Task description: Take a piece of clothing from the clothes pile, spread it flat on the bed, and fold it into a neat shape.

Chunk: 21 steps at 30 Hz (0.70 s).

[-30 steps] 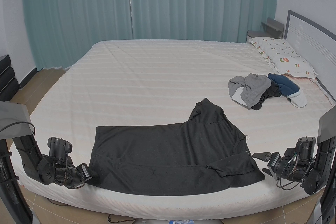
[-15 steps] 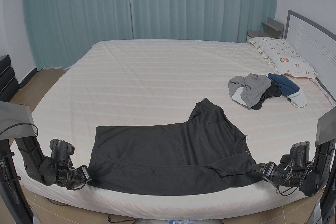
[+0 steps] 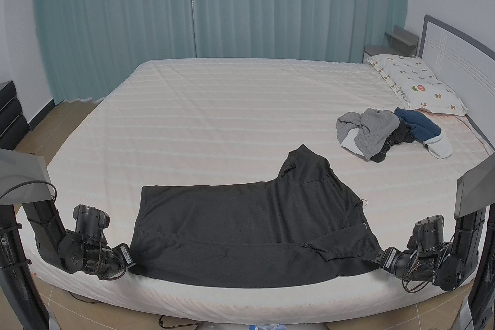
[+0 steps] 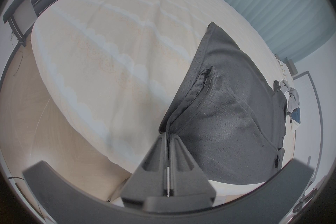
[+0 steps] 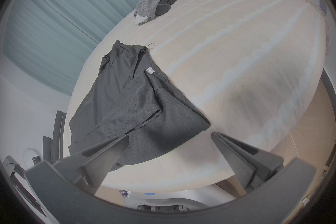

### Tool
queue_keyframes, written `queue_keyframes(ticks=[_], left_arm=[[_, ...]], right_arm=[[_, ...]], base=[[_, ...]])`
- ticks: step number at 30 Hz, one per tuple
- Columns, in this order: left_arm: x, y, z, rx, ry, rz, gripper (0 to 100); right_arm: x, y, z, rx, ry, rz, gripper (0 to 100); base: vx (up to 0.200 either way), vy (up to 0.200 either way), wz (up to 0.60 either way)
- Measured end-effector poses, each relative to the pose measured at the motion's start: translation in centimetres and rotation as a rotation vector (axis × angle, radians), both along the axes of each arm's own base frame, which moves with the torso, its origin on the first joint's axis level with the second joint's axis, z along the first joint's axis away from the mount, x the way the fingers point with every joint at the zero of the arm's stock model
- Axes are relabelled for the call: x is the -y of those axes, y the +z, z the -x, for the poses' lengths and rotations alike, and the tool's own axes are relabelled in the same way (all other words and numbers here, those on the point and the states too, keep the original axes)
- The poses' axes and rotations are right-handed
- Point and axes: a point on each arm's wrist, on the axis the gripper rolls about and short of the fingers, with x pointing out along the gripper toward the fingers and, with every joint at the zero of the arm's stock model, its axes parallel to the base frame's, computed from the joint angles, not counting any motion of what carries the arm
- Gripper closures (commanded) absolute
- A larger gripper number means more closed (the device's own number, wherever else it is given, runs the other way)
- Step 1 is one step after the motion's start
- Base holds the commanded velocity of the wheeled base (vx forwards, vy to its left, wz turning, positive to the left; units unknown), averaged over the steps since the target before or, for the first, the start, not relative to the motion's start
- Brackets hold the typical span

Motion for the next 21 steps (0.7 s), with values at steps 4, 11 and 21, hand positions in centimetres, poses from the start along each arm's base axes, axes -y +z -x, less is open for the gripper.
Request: queue_keyframes(ticks=[4, 11, 21], left_arm=[[-0.02, -0.02, -0.02, 0.0, 0.001, 0.001, 100], [-0.01, -0.05, -0.02, -0.002, 0.0, 0.002, 100], [-0.29, -0.03, -0.07, 0.001, -0.005, -0.004, 100]], right_arm=[[-0.08, -0.17, -0.44, 0.01, -0.007, -0.007, 100], [0.27, -0.48, -0.84, 0.007, -0.027, -0.004, 100], [0.57, -0.62, -0.26, -0.01, -0.022, 0.064, 100]], base=[[0.0, 0.0, 0.0], [0.0, 0.0, 0.0], [0.0, 0.0, 0.0]])
